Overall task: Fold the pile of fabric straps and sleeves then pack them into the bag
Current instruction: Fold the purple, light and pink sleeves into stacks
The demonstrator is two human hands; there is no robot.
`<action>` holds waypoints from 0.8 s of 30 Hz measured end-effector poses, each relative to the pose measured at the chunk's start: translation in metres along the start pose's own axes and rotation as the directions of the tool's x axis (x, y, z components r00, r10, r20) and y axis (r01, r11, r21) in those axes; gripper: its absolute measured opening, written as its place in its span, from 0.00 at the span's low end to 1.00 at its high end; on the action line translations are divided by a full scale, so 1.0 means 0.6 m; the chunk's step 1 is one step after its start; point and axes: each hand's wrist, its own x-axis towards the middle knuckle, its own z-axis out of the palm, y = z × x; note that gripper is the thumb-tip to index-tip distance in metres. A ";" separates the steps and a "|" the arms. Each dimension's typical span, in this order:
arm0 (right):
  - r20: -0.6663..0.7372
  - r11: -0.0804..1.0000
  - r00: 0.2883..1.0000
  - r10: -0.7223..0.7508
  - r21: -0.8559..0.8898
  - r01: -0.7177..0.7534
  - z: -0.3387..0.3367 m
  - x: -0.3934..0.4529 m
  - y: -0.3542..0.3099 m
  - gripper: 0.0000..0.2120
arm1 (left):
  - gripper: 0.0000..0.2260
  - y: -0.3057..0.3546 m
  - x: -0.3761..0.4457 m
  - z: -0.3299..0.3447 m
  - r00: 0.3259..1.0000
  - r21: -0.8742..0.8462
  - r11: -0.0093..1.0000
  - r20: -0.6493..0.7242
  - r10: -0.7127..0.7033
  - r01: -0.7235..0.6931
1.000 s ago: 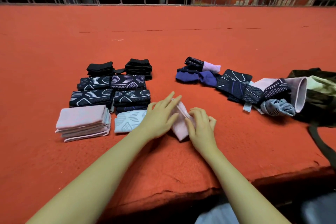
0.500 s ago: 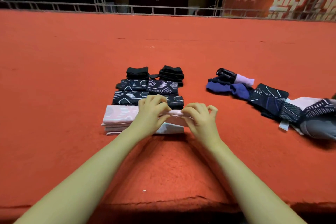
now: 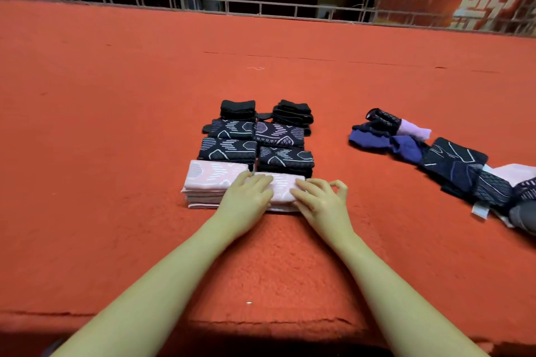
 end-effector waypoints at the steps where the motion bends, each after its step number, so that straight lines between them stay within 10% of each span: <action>1: 0.044 1.000 0.999 0.017 0.021 -0.018 0.003 -0.008 0.002 0.13 | 0.10 0.001 -0.002 0.002 0.999 0.009 1.000 0.053 -0.006 0.006; 14: 0.117 0.990 0.992 0.049 0.123 -0.064 -0.001 -0.007 0.022 0.15 | 0.17 0.021 0.011 0.027 0.977 0.055 0.997 0.203 -0.071 0.061; 24: 0.517 0.977 0.830 0.210 -0.074 -0.201 -0.003 -0.025 0.006 0.25 | 0.31 0.057 0.003 0.014 0.903 0.011 0.967 0.356 -0.240 0.253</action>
